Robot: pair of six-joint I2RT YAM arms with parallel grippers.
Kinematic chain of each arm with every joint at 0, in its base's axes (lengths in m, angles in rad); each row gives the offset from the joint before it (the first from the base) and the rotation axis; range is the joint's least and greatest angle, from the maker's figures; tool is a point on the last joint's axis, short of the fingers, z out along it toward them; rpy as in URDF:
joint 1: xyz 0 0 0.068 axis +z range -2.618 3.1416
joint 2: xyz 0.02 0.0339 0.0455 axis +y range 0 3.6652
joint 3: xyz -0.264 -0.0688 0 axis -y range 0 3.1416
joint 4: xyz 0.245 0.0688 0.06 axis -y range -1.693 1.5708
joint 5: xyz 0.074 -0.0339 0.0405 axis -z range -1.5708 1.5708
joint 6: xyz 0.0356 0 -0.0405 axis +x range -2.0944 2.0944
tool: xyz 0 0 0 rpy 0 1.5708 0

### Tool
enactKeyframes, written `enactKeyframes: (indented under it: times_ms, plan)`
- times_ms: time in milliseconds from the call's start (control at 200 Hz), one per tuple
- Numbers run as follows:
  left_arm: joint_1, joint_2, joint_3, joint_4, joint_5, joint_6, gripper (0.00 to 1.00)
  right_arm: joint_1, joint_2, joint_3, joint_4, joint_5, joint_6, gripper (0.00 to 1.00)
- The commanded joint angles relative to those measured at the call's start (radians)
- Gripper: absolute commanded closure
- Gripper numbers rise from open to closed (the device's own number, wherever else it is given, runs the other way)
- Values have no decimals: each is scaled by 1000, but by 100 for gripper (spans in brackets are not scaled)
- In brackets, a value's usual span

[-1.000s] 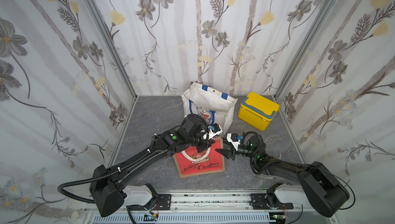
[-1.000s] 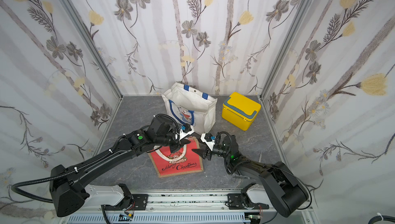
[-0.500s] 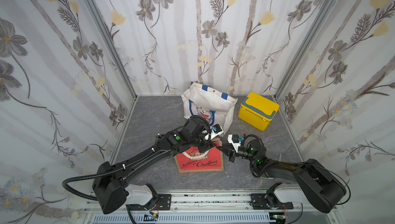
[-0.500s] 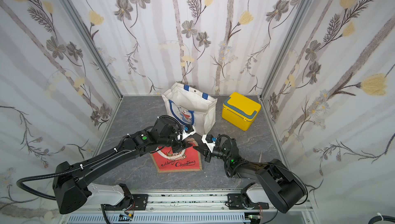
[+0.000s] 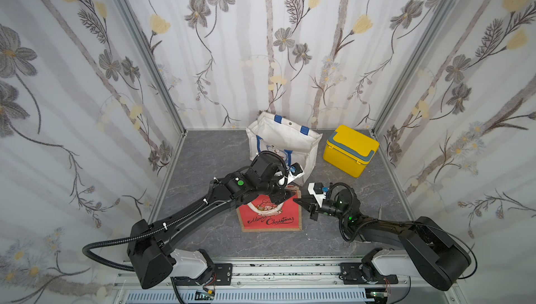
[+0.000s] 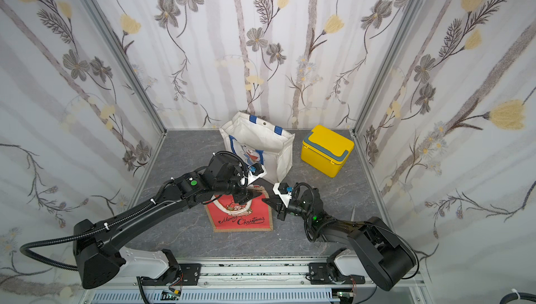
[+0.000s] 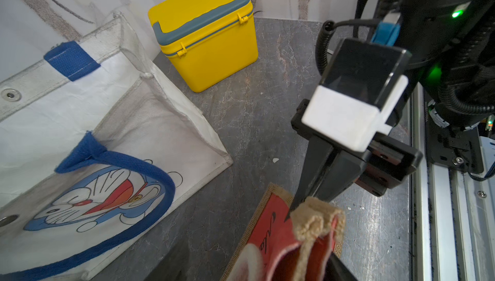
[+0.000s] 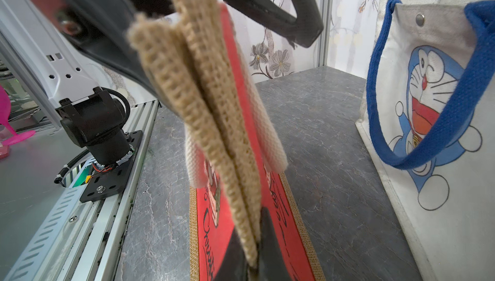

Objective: Put away the canvas bag
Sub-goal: Press the canvas bag at the center of the board.

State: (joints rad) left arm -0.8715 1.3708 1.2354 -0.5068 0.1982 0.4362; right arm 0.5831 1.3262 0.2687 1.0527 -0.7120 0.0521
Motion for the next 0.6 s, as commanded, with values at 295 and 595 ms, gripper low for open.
enactKeyframes:
  times_ms: [295, 595]
  plan:
    - [-7, 18, 52, -46, 46, 44, 100, 6, 81, 16, 90, -7, 51, 40]
    - [5, 22, 28, -63, 33, 26, 64, 25, 136, -17, 243, 2, 95, 96]
